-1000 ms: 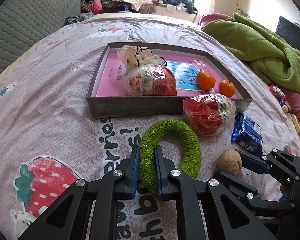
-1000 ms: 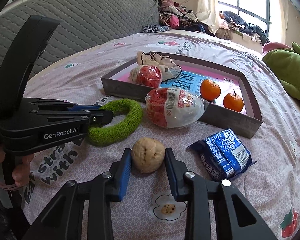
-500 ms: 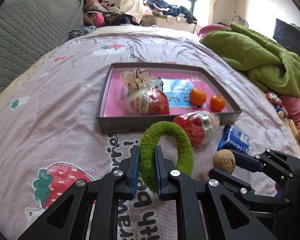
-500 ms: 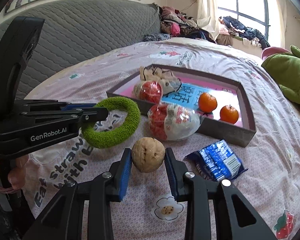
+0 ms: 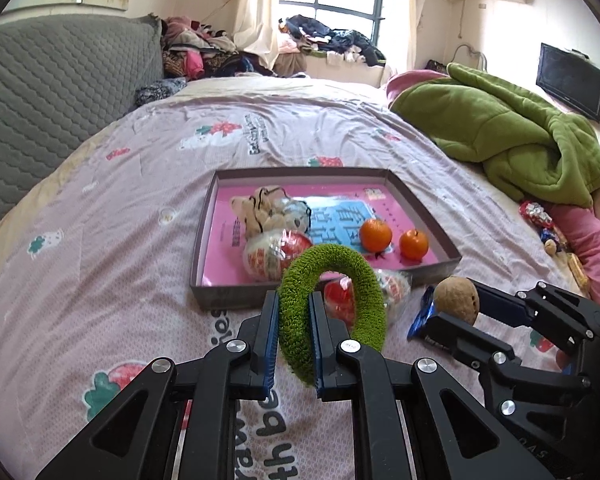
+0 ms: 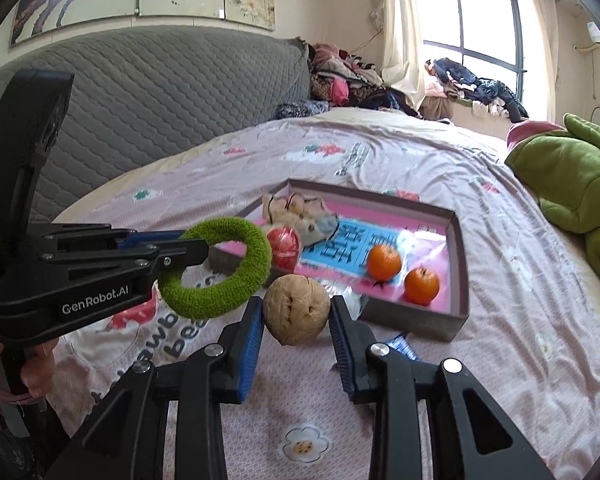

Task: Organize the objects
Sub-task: 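Lift the green ring with left gripper while right gripper grasps the walnut, then carry the ring and walnut over the pink box with both grippers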

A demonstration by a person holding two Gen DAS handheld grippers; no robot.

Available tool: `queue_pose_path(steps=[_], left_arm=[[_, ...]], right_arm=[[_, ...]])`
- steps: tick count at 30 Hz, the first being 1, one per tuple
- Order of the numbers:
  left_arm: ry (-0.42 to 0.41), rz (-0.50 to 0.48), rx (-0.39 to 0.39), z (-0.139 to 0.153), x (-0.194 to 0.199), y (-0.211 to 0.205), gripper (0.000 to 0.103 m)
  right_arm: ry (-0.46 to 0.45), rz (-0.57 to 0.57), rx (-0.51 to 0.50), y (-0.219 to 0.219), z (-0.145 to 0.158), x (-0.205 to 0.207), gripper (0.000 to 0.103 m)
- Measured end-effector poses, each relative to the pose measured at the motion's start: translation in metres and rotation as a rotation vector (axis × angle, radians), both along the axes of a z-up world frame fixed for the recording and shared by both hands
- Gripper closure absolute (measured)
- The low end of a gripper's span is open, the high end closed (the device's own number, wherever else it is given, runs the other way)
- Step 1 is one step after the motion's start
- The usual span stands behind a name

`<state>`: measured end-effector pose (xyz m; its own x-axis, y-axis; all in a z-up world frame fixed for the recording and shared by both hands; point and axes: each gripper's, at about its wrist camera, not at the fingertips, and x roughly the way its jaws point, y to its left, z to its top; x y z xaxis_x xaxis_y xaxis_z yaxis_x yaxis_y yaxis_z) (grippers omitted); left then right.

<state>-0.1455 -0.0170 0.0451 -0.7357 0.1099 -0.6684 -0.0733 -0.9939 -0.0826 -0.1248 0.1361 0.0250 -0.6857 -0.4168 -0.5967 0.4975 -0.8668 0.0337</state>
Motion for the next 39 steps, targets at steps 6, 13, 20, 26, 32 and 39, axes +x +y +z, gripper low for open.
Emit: queue_pose_path(steps=[6, 13, 20, 26, 32, 39], left_arm=[[0.038, 0.005, -0.007, 0.022, -0.014, -0.003, 0.089], [0.083, 0.011, -0.024, 0.044, -0.032, -0.003, 0.089], [0.099, 0.016, -0.015, 0.052, -0.050, -0.002, 0.089], [0.094, 0.026, -0.012, 0.049, -0.073, -0.001, 0.089], [0.068, 0.039, -0.014, 0.035, -0.097, -0.003, 0.089], [0.027, 0.080, -0.015, 0.012, -0.117, -0.017, 0.089]], right_arm=[[0.055, -0.025, 0.022, 0.006, 0.023, -0.016, 0.069], [0.106, -0.065, 0.000, 0.027, 0.050, -0.033, 0.069], [0.133, -0.086, 0.010, 0.038, 0.061, -0.057, 0.069], [0.118, -0.100, 0.007, 0.045, 0.057, -0.076, 0.069], [0.109, -0.105, 0.018, 0.046, 0.050, -0.089, 0.069], [0.080, -0.101, 0.027, 0.044, 0.039, -0.107, 0.069]])
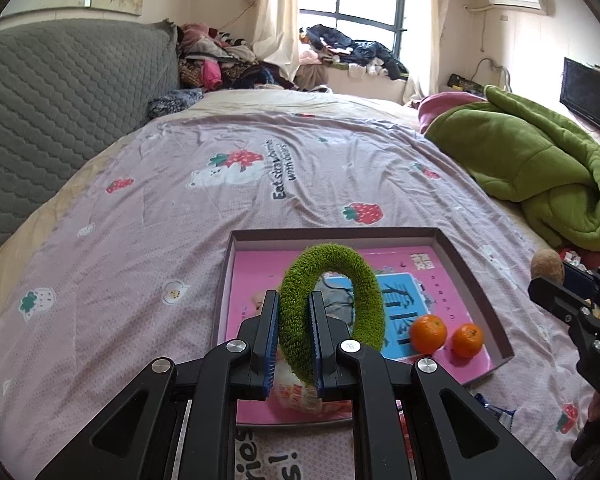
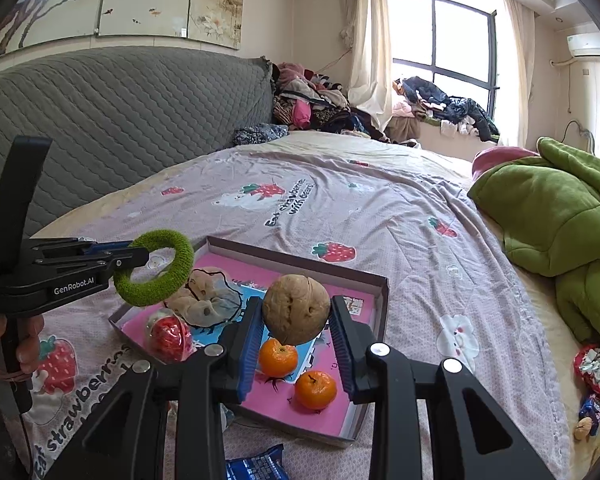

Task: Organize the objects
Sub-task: 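Carry the ring and walnut over the pink box with both grippers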

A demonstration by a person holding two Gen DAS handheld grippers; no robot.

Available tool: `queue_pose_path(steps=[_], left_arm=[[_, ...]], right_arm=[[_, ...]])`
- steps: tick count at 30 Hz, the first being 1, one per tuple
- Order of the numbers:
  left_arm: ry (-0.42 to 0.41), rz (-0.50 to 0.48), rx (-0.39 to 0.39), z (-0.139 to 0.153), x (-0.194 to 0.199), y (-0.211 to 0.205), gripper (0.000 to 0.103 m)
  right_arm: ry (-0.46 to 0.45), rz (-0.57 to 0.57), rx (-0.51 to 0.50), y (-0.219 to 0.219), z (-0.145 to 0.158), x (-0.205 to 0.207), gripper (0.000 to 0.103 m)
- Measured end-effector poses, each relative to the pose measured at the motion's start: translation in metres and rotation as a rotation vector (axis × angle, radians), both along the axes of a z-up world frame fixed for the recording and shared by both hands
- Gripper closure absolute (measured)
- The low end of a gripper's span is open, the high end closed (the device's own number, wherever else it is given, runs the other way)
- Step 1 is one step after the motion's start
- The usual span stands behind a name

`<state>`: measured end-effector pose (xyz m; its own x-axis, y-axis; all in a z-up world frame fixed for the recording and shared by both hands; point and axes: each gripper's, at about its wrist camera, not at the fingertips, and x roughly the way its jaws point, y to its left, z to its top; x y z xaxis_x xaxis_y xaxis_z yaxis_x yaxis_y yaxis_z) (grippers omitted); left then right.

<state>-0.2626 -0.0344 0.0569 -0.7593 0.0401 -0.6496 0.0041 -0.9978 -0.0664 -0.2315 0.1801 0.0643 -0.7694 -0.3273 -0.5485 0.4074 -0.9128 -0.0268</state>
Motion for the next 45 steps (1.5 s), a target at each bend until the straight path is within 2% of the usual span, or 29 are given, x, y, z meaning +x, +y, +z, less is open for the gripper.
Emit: queue_pose_path(steps=[9, 20, 45], left_arm=[[-0.027, 0.010, -0.002, -0.018, -0.010, -0.010, 0.089], [-0.075, 0.032, 0.006, -0.042, -0.016, -0.020, 0.089], [-0.135, 0.016, -0.011, -0.073, -0.006, -0.021, 0.089]], right_arm=[[-0.022, 0.005, 0.014, -0.004, -0.012, -0.012, 0.069], [-0.113, 0.030, 0.021, -0.013, -0.042, -0.020, 0.069], [-0.219, 0.053, 0.101, -0.028, -0.093, -0.027, 0.069]])
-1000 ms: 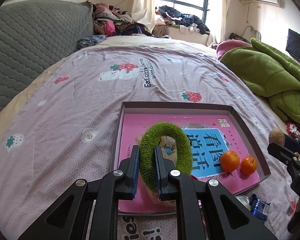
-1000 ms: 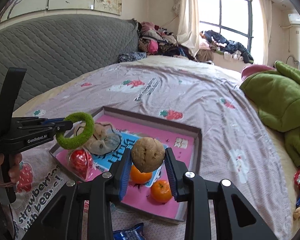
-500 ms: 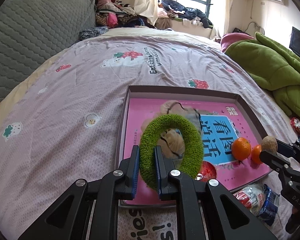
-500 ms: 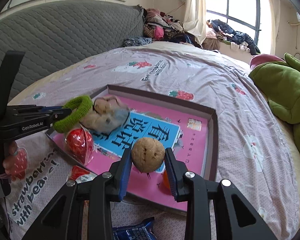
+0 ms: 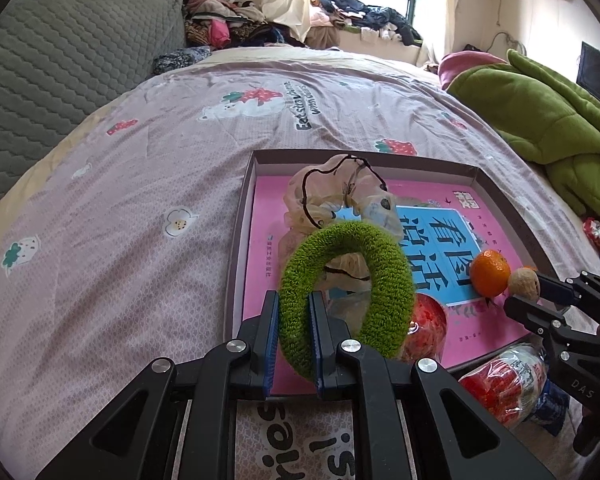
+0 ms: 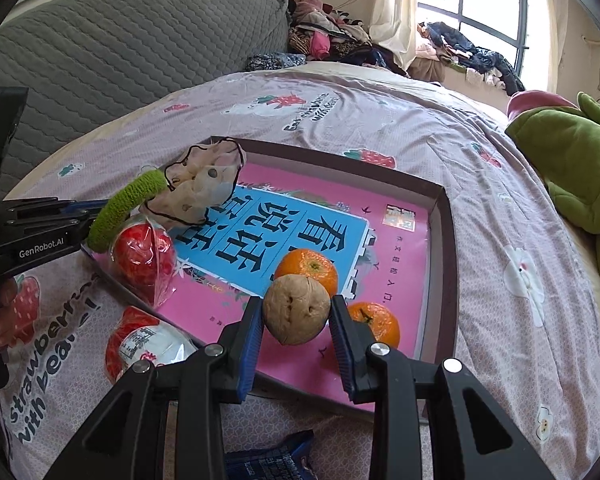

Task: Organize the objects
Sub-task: 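Carry the ring and walnut over the pink box with both grippers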

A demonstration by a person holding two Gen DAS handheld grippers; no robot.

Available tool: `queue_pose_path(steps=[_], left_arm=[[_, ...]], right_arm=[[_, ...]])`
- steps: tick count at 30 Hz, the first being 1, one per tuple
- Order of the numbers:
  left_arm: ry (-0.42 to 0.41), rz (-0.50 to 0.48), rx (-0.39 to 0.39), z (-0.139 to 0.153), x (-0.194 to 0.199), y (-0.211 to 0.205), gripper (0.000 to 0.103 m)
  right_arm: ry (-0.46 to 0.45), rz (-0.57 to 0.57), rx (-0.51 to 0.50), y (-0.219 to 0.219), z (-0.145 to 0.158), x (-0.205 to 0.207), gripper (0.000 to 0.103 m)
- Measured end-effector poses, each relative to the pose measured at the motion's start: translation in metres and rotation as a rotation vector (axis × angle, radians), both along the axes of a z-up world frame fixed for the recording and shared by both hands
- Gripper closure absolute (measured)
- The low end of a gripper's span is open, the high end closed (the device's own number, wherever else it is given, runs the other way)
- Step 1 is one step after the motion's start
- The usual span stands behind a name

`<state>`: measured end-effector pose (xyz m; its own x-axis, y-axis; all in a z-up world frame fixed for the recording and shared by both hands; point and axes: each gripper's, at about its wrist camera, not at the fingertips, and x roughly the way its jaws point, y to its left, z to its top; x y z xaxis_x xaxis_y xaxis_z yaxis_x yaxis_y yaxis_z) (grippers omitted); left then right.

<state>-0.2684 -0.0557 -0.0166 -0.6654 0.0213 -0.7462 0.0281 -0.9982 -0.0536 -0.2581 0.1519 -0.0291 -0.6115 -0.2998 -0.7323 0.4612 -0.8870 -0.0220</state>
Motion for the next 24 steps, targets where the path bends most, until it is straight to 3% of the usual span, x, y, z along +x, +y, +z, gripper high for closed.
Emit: queue_pose_path(steps=[24], left_arm=[[-0.002, 0.009, 0.032, 0.0011, 0.0067, -0.0018, 0.083]], right_arm=[[-0.039, -0.002, 0.000, -0.0022, -0.0029, -0.0010, 0.069]])
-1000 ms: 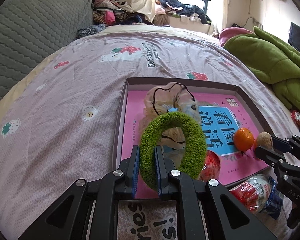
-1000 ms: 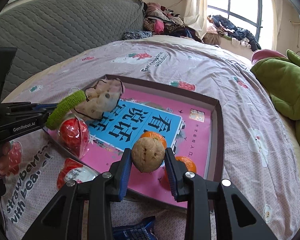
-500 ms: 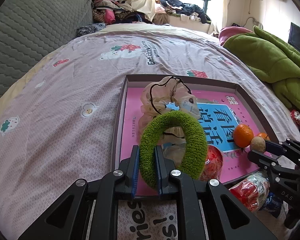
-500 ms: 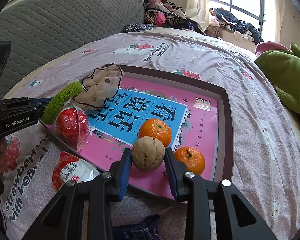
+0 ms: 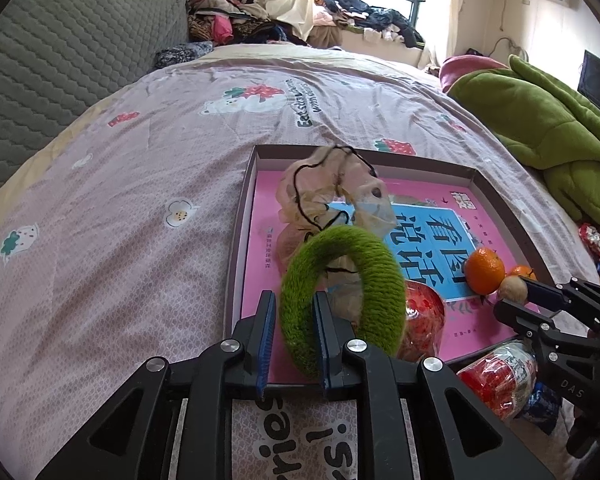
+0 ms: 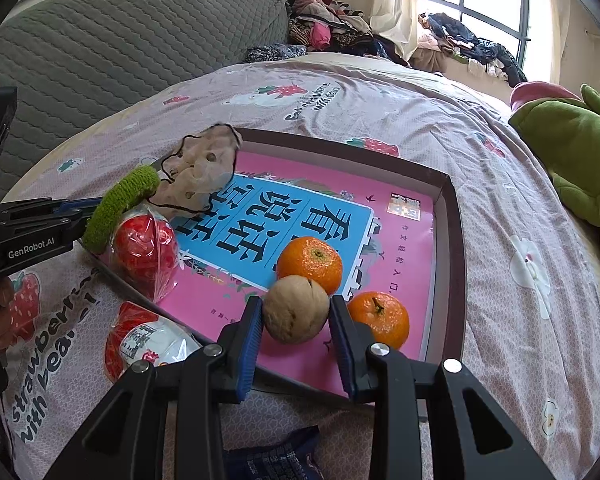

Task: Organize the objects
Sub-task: 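Carry the ring and walnut over the pink box with both grippers, then open left gripper dropping the ring while right gripper releases the walnut in box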

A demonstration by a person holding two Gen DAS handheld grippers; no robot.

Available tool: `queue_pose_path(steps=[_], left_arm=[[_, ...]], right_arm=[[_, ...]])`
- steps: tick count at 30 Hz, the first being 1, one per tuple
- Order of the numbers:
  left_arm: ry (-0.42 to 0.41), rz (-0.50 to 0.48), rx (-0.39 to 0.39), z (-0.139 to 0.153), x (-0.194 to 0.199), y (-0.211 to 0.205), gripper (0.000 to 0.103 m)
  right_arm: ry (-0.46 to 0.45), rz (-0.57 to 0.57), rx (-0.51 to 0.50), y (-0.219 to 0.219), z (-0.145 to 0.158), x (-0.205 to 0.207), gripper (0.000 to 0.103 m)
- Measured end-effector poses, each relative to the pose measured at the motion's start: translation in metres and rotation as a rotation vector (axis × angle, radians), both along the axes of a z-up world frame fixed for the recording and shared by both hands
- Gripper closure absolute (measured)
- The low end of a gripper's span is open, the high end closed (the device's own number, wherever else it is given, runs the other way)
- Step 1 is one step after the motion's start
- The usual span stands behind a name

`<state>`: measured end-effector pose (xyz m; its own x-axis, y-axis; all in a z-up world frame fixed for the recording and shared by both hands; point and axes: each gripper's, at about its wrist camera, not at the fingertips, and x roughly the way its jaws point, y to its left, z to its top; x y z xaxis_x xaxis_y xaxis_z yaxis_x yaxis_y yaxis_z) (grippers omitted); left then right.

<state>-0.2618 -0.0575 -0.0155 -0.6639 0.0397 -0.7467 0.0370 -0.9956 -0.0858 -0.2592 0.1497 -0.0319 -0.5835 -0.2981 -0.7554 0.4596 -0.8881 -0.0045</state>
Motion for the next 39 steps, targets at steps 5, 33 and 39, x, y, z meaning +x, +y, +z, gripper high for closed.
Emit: queue_pose_path(steps=[5, 33, 39], left_arm=[[0.011, 0.006, 0.010, 0.004, 0.003, -0.003, 0.080], [0.048, 0.001, 0.002, 0.027, 0.018, 0.004, 0.059], [0.056, 0.001, -0.001, 0.034, 0.023, 0.006, 0.058]], right_arm=[[-0.002, -0.003, 0.005, 0.000, 0.001, 0.000, 0.069], [0.035, -0.030, -0.015, 0.004, 0.020, 0.004, 0.062], [0.054, -0.037, -0.031, 0.006, 0.031, 0.007, 0.059]])
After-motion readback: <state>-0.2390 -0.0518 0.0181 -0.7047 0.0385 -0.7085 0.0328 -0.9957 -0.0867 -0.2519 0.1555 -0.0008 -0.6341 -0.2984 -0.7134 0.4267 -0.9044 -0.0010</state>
